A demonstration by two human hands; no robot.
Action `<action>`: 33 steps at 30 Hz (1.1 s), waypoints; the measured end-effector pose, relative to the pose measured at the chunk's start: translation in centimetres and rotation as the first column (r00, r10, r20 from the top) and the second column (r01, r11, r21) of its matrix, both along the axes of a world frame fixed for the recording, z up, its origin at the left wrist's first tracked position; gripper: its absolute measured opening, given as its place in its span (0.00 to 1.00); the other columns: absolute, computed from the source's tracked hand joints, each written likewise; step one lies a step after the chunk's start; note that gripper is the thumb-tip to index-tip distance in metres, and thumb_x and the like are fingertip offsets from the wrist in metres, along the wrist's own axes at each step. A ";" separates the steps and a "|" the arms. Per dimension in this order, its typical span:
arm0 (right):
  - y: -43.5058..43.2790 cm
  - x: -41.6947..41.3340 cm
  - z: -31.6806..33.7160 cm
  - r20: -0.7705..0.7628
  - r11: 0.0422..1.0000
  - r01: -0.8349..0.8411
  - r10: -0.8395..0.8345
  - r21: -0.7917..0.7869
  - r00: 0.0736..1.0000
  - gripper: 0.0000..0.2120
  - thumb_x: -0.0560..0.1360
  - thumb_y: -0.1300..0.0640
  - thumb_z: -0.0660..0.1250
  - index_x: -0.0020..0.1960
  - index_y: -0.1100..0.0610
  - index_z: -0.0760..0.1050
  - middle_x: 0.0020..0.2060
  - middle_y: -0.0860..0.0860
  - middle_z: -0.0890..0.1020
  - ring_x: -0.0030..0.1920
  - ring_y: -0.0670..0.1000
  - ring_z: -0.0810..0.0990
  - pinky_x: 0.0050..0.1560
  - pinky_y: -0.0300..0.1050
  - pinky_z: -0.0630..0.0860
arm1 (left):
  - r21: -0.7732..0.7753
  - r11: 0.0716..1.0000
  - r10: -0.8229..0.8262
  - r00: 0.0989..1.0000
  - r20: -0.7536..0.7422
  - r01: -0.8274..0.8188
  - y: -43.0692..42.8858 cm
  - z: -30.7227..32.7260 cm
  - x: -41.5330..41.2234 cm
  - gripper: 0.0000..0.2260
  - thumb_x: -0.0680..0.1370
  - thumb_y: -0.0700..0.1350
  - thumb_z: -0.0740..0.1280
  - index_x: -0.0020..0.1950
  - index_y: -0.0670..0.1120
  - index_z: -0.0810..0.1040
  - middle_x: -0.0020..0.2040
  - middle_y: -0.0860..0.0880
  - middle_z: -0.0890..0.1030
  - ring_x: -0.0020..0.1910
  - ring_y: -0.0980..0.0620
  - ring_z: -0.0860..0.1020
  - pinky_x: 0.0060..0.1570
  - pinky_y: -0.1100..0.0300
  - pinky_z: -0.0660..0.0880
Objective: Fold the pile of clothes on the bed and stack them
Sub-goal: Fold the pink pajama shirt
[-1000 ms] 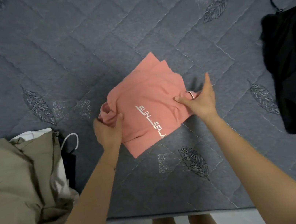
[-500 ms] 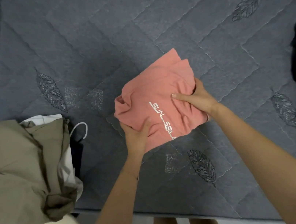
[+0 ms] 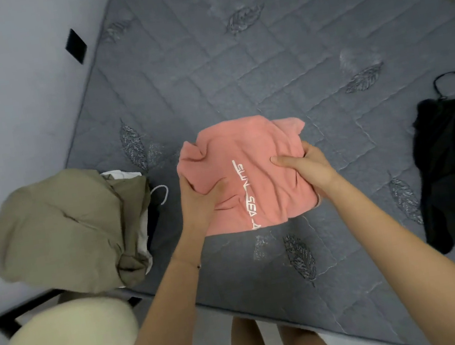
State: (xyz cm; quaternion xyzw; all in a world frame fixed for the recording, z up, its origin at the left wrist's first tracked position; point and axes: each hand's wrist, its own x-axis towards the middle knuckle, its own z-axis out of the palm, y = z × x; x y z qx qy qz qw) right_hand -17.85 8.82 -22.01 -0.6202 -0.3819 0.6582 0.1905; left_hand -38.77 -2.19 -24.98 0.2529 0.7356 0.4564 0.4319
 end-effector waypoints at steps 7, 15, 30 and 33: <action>-3.9 -3.9 9.4 -0.029 0.987 0.093 -0.090 0.132 0.996 0.12 0.69 0.60 0.77 0.49 0.51 0.78 0.45 0.45 0.84 0.42 0.40 0.83 0.40 0.34 0.79 | 0.050 0.994 0.099 0.991 -0.095 -0.094 -2.6 9.0 -4.6 0.32 0.69 0.43 0.79 0.69 0.45 0.70 0.63 0.52 0.77 0.60 0.56 0.76 0.57 0.66 0.73; -9.0 -13.8 13.6 -0.081 0.975 0.129 -0.116 0.180 0.990 0.11 0.69 0.59 0.77 0.48 0.52 0.78 0.44 0.44 0.84 0.44 0.42 0.84 0.41 0.35 0.79 | 0.068 0.987 0.154 0.982 -0.111 -0.147 -7.0 13.2 -15.0 0.24 0.67 0.48 0.79 0.58 0.50 0.73 0.52 0.58 0.79 0.51 0.62 0.78 0.51 0.66 0.75; -19.2 -33.4 11.3 -0.119 0.964 0.253 -0.243 0.079 0.963 0.12 0.69 0.59 0.77 0.49 0.52 0.77 0.46 0.44 0.83 0.44 0.40 0.83 0.43 0.34 0.79 | -0.045 0.995 0.083 0.984 -0.158 -0.091 -15.2 11.7 -35.1 0.26 0.69 0.50 0.78 0.63 0.50 0.71 0.58 0.54 0.76 0.56 0.54 0.77 0.58 0.57 0.74; -20.2 -35.1 9.5 -0.122 0.968 0.247 -0.242 0.033 0.963 0.12 0.70 0.58 0.76 0.49 0.51 0.77 0.45 0.44 0.83 0.43 0.39 0.83 0.40 0.32 0.78 | -0.045 0.994 0.090 0.984 -0.156 -0.098 -16.1 10.1 -37.2 0.23 0.70 0.49 0.78 0.60 0.51 0.72 0.56 0.54 0.78 0.54 0.55 0.78 0.55 0.59 0.75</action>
